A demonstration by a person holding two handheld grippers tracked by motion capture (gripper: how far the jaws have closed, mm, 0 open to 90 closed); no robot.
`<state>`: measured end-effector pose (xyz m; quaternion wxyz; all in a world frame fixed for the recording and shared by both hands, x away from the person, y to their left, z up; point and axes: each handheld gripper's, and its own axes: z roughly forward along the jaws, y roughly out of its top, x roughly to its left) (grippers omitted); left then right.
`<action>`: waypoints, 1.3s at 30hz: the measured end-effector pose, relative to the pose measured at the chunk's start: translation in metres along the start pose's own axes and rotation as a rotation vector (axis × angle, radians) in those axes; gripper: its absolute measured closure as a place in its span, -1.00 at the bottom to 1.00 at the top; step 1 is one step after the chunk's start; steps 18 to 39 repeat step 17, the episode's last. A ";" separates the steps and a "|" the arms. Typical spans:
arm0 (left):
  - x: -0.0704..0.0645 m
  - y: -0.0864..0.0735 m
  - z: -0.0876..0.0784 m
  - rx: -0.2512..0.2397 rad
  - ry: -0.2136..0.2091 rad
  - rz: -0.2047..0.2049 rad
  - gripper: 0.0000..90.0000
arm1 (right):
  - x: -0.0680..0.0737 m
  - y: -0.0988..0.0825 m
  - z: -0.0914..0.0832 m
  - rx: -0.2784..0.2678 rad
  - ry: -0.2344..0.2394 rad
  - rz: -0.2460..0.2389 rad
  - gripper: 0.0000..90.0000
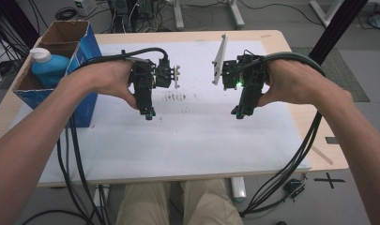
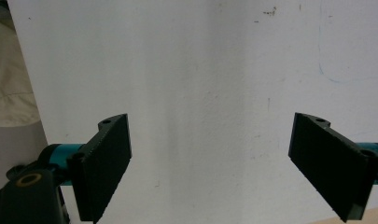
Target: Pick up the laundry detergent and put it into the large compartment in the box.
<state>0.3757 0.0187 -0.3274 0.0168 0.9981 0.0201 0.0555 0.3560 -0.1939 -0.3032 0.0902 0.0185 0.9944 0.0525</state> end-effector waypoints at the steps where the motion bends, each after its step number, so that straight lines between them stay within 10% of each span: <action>1: 0.000 0.000 0.000 0.000 -0.001 0.001 -0.64 | 0.000 0.000 0.000 0.000 0.002 0.000 -0.73; 39: -0.002 -0.001 0.000 -0.007 -0.014 -0.005 -0.64 | 0.000 0.000 -0.001 -0.002 0.000 0.005 -0.73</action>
